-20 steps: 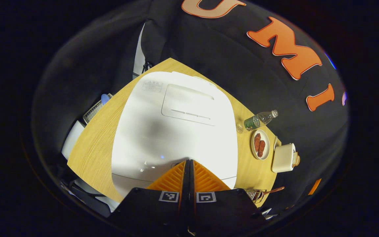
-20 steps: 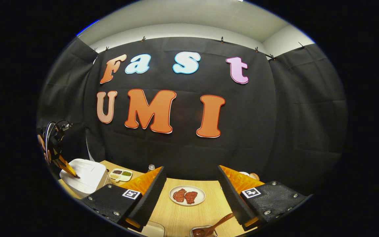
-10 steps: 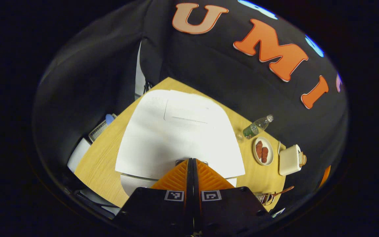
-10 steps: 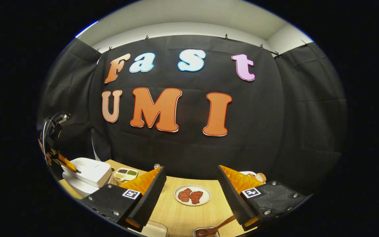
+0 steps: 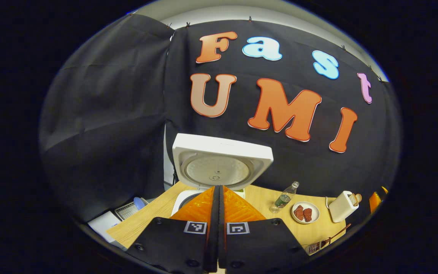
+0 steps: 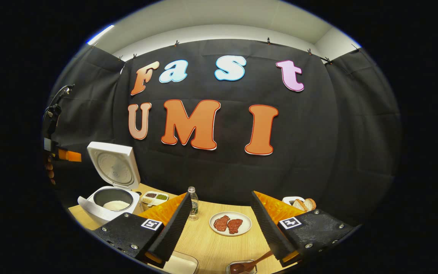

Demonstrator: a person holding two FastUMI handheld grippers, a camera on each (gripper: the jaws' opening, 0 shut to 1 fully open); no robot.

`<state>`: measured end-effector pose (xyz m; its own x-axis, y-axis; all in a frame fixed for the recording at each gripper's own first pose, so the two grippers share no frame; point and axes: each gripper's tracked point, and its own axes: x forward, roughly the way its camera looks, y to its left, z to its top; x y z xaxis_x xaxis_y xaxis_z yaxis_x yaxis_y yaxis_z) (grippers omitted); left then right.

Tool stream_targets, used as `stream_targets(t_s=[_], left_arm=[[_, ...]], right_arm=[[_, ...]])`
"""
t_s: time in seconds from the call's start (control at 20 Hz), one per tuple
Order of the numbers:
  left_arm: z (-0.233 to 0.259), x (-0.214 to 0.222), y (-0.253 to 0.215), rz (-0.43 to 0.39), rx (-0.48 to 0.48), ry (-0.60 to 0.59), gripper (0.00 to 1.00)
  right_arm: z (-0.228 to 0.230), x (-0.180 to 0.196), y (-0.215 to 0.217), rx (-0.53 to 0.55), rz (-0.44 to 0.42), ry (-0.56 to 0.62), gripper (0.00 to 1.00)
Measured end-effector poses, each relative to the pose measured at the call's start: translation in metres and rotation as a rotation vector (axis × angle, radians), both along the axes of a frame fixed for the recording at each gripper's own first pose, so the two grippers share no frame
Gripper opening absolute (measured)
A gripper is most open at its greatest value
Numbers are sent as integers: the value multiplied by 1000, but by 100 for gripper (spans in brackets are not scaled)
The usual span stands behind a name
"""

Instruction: Close the left gripper, press the button to open the rice cooker; take a wooden spoon from the chopstick holder with the right hand, scoop a spoonful of rice and pour it into the rice cooker, then put the wooden spoon back into the chopstick holder.

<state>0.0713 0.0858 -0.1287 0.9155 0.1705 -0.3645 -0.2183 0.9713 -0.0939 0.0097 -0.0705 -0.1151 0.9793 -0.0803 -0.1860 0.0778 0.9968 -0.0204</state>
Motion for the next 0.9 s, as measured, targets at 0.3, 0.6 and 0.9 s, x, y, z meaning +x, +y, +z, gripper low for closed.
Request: stream_targets(t_s=[0.3, 0.6, 0.9], left_arm=[[40, -28, -16, 17, 117, -127, 5], [41, -44, -74, -66, 200, -147, 37], [54, -58, -127, -124, 230, -234, 73]], right_arm=[[-10, -12, -16, 6, -10, 16, 96], [-34, -33, -48, 9, -49, 67, 96], [-71, -60, -85, 40, -107, 143, 96]])
